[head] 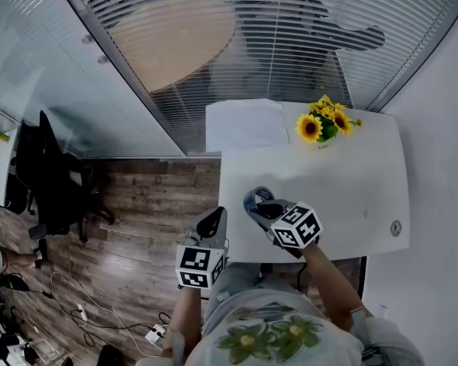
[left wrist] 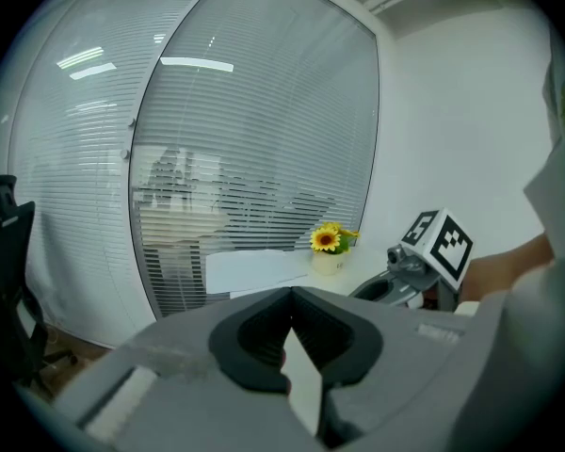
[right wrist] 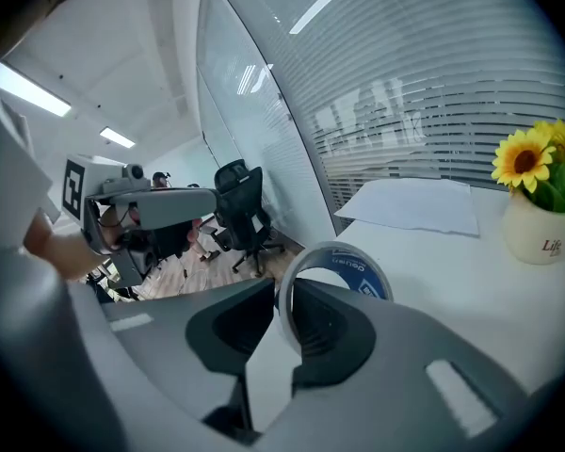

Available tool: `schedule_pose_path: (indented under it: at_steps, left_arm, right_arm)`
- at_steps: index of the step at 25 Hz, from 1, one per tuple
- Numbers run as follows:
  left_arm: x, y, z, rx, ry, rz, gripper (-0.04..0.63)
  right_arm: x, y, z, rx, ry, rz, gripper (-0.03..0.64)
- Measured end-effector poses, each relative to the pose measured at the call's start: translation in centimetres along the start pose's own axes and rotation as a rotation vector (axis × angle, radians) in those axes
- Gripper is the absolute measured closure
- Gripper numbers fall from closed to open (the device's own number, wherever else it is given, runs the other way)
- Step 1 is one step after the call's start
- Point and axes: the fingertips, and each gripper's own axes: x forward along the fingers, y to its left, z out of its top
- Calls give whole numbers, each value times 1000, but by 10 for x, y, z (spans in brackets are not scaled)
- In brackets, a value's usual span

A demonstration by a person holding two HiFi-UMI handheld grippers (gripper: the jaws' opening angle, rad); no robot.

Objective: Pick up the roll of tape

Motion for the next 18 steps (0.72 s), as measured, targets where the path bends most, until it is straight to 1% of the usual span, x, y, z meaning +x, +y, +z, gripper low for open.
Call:
schedule_pose_path:
  at_steps: [8, 12, 18]
  left_arm:
    - [-8, -9, 4, 9, -5, -2, 592]
    - [-11, -13, 6, 13, -6, -4, 592]
    - [-14, -16, 6, 20, -18, 0, 592]
  right_arm:
    - [-17, 10, 6, 14, -56, 3, 553]
    - [-28, 15, 12, 29, -97, 6, 553]
    - [-40, 21, 21, 25, -155, 4, 554]
